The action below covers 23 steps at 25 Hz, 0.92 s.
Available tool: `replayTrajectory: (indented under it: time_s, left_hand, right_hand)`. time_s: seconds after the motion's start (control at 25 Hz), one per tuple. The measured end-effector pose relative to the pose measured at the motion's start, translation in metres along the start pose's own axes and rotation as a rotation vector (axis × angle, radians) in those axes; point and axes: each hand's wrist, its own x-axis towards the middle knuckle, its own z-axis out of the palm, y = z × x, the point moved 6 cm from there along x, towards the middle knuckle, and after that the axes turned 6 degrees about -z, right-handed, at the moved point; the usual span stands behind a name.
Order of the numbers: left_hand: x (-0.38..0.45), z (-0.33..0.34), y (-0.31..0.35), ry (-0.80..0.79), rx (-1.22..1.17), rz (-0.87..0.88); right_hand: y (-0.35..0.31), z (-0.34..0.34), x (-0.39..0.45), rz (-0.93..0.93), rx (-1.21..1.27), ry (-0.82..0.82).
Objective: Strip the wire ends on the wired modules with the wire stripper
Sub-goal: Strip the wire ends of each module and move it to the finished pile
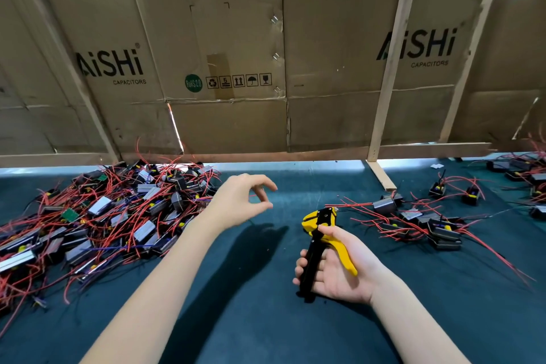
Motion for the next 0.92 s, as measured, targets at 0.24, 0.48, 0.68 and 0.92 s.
replayTrajectory:
  time_s: [0.24, 0.48, 0.68, 0.92]
  left_hand:
    - [-0.020, 0.013, -0.072, -0.082, 0.392, -0.298]
    - [-0.015, 0.021, -0.072, -0.057, 0.608, -0.219]
    - [-0.014, 0.017, -0.064, 0.003, 0.550, -0.147]
    - [-0.024, 0.025, -0.047, -0.039, 0.446, -0.073]
  right_hand:
    - [0.000, 0.000, 0.000, -0.001, 0.005, 0.002]
    - [-0.001, -0.001, 0.001, 0.002, 0.007, -0.008]
    - [0.000, 0.000, 0.002, 0.004, 0.006, -0.013]
    - [-0.001, 0.000, 0.002, 0.003, 0.009, -0.007]
